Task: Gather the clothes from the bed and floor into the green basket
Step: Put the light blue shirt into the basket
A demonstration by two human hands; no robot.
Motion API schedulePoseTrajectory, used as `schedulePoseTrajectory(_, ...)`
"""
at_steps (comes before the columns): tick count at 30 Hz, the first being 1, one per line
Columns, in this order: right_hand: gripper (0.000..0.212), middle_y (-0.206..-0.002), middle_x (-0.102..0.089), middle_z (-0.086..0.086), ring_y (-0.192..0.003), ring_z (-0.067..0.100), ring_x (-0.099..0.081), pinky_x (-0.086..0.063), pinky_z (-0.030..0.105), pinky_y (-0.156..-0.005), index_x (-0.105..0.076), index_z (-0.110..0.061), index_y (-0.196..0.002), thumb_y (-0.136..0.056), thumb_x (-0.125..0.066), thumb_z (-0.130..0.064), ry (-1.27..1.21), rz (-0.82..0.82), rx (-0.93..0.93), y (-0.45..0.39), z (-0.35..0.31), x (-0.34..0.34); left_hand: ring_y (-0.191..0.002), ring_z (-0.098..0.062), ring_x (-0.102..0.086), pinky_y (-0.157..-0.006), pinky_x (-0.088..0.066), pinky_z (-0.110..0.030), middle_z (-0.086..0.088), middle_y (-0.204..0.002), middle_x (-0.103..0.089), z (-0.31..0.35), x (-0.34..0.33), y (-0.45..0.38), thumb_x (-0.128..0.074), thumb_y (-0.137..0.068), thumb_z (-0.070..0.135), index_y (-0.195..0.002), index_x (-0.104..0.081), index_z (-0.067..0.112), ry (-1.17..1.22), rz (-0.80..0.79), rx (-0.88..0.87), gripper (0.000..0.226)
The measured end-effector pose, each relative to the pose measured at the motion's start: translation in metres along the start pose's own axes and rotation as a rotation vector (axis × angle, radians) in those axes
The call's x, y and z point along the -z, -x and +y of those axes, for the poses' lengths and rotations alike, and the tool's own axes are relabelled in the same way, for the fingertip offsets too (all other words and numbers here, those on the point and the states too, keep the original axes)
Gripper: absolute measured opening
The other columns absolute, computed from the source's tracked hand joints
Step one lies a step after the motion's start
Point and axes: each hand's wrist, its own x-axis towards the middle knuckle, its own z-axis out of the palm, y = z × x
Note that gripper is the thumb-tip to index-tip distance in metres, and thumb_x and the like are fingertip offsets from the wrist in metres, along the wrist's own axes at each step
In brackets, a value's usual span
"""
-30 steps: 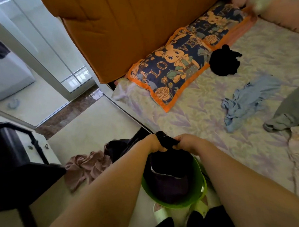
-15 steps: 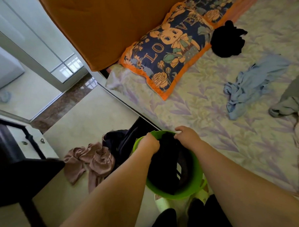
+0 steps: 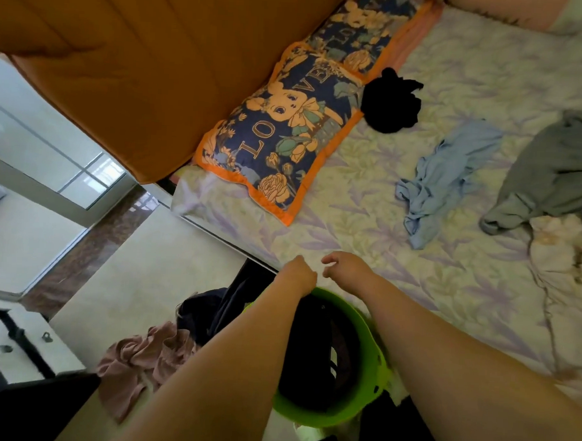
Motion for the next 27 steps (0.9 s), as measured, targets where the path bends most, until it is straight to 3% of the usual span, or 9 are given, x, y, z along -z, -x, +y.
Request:
schedulePoseTrajectory(2, 0.035, -0.134, -0.056, 0.009, -0.115, 0.026, -0.056, -0.045, 0.032, -0.090, -0.060, -0.015, -0.126, -0.092, -0.056, -0.016, 0.002, 0.006, -0.008, -0.012, 0.006, 0.017, -0.136, -0.032, -0.039, -0.104, -0.038, -0.036, -0.016, -0.154, -0.032, 0.021, 0.002, -0.012, -0.044, -0.101, 0.028, -0.152, -0.020, 0.006, -0.036, -0.021, -0.023, 0.060)
schedulePoseTrajectory(5, 0.032, -0.133, -0.058, 0.010, -0.118, 0.027, -0.056, -0.045, 0.031, -0.093, -0.061, -0.012, -0.126, -0.095, -0.051, -0.013, 0.042, 0.021, -0.039, -0.036, 0.017, 0.046, -0.138, -0.033, -0.036, -0.107, -0.035, -0.037, -0.015, -0.155, -0.030, 0.056, 0.006, -0.032, -0.045, -0.101, 0.031, -0.152, -0.021, 0.007, -0.026, -0.029, -0.063, 0.062)
schedulePoseTrajectory(11, 0.041, -0.143, -0.049, 0.009, -0.129, 0.026, -0.049, -0.042, 0.033, -0.107, -0.052, -0.011, -0.137, -0.098, -0.043, -0.006, 0.126, 0.029, -0.144, -0.120, 0.060, 0.121, -0.127, -0.036, -0.050, -0.106, -0.043, -0.045, -0.020, -0.142, -0.048, 0.152, -0.006, -0.111, -0.054, -0.095, 0.029, -0.150, -0.027, 0.010, 0.201, -0.104, -0.066, 0.064)
schedulePoseTrajectory(17, 0.037, -0.141, -0.050, 0.013, -0.131, 0.028, -0.046, -0.037, 0.033, -0.109, -0.050, -0.004, -0.136, -0.100, -0.040, -0.011, 0.216, 0.052, -0.225, -0.200, 0.110, 0.195, -0.123, -0.034, -0.053, -0.104, -0.045, -0.043, -0.018, -0.139, -0.050, 0.238, -0.024, -0.187, -0.054, -0.096, 0.028, -0.146, -0.035, 0.009, 0.162, -0.127, -0.116, 0.057)
schedulePoseTrajectory(21, 0.026, -0.130, -0.054, 0.019, -0.117, 0.033, -0.055, -0.044, 0.032, -0.092, -0.056, -0.003, -0.116, -0.093, -0.045, -0.008, 0.134, 0.175, -0.264, -0.265, 0.142, 0.222, -0.125, -0.032, -0.052, -0.105, -0.043, -0.040, -0.017, -0.140, -0.050, 0.273, -0.035, -0.241, -0.052, -0.097, 0.028, -0.147, -0.032, 0.009, 0.093, -0.127, -0.134, 0.057)
schedulePoseTrajectory(25, 0.038, -0.136, -0.050, 0.007, -0.123, 0.031, -0.048, -0.039, 0.035, -0.101, -0.054, -0.012, -0.128, -0.091, -0.046, -0.009, 0.049, 0.211, -0.231, -0.316, 0.169, 0.234, -0.129, -0.030, -0.050, -0.107, -0.042, -0.039, -0.014, -0.145, -0.046, 0.282, -0.040, -0.287, -0.051, -0.097, 0.023, -0.149, -0.030, 0.009, 0.113, -0.126, -0.106, 0.057)
schedulePoseTrajectory(27, 0.039, -0.138, -0.048, 0.004, -0.125, 0.029, -0.047, -0.039, 0.024, -0.088, -0.055, -0.014, -0.129, -0.092, -0.045, -0.012, -0.017, 0.230, -0.266, -0.330, 0.175, 0.241, -0.128, -0.031, -0.051, -0.106, -0.045, -0.041, -0.014, -0.144, -0.047, 0.282, -0.043, -0.307, -0.052, -0.095, 0.022, -0.148, -0.032, 0.011, 0.161, -0.131, -0.074, 0.057)
